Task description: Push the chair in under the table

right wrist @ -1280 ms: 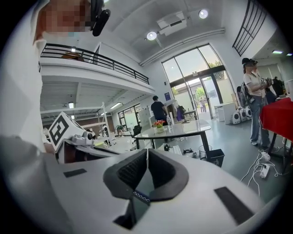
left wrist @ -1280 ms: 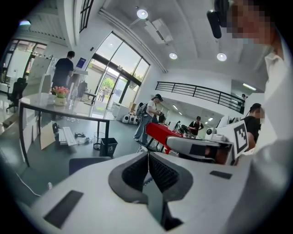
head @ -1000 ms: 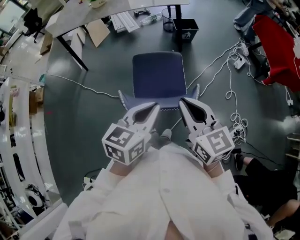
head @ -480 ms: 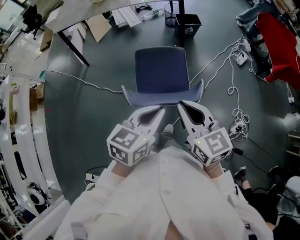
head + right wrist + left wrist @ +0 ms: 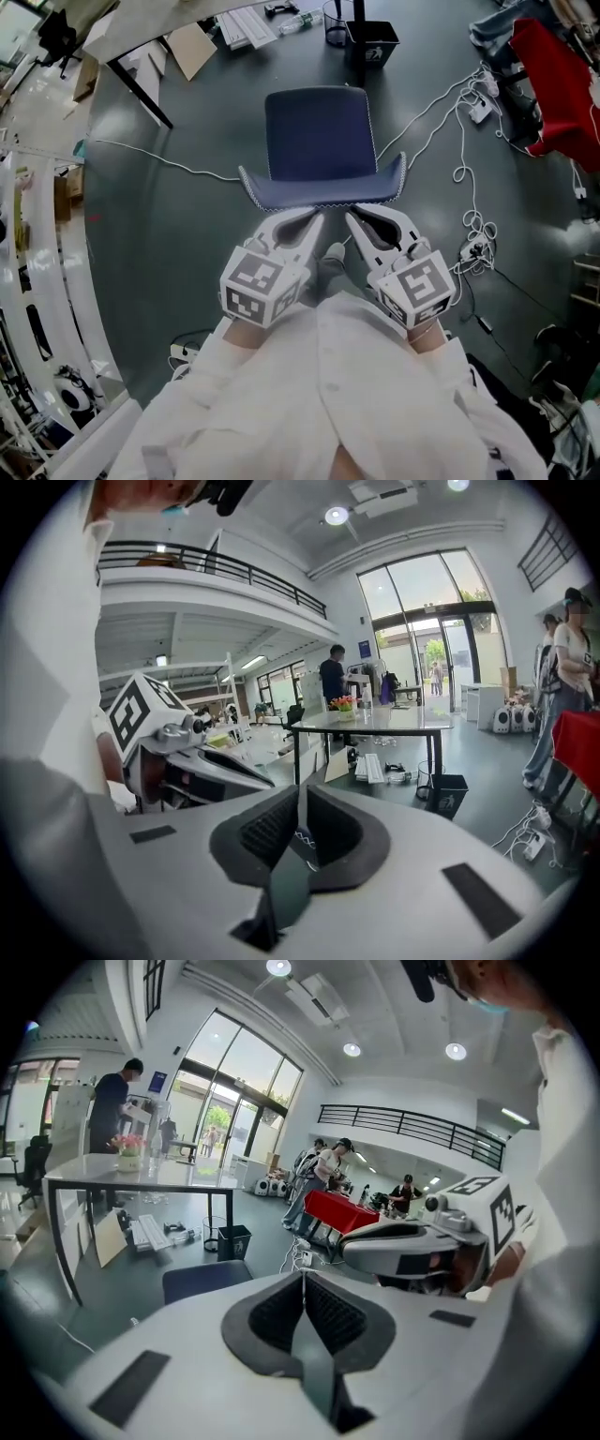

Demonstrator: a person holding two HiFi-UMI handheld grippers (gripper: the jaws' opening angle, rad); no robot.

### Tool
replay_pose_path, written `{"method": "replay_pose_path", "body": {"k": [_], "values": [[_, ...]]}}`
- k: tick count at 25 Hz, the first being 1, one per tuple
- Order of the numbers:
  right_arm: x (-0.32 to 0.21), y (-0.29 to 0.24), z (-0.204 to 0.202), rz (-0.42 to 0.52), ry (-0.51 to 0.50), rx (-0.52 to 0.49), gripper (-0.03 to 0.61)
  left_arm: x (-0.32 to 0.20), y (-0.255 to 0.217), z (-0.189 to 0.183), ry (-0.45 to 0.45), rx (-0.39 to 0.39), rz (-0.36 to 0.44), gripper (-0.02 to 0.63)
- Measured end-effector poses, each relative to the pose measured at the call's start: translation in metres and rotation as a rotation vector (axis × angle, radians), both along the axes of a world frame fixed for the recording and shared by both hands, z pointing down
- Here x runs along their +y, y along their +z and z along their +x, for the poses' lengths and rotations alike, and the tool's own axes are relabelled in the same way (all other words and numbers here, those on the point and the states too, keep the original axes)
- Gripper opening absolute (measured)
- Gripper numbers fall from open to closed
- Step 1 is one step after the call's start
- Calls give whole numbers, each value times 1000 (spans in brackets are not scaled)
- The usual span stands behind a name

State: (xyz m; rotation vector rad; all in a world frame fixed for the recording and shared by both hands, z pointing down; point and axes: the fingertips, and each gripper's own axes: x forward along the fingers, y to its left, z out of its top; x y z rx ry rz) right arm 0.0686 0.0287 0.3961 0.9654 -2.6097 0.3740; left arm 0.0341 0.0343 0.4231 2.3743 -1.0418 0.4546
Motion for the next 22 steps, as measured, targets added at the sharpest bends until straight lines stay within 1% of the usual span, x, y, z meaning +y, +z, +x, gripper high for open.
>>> {"method": "replay_pose_path", "body": {"k": [2, 5, 9, 13, 15, 17, 20, 22], "values": [[1, 8, 2, 5, -12, 49, 34, -1, 5, -1, 6, -25, -1, 18], [3, 17, 2, -1, -36, 106, 35, 0, 17, 1, 46, -79, -2, 18], [3, 29, -1, 18, -89, 189, 35, -3, 28, -2, 95, -185, 46, 18], [3, 41, 0, 41, -125, 283, 35, -4, 38, -1, 130, -252, 60, 20], [0, 45, 2, 55, -130, 317, 37, -6, 43, 0, 153, -287, 61, 46], [-3, 48, 5, 65, -139, 357, 38, -7, 47, 1, 172, -319, 62, 102], [-9, 54, 9, 70, -155, 407, 51, -12, 52, 2, 185, -362, 69, 130], [-11, 61, 10, 55, -168, 431, 129, -14, 56, 0, 195, -393, 70, 157]]}}
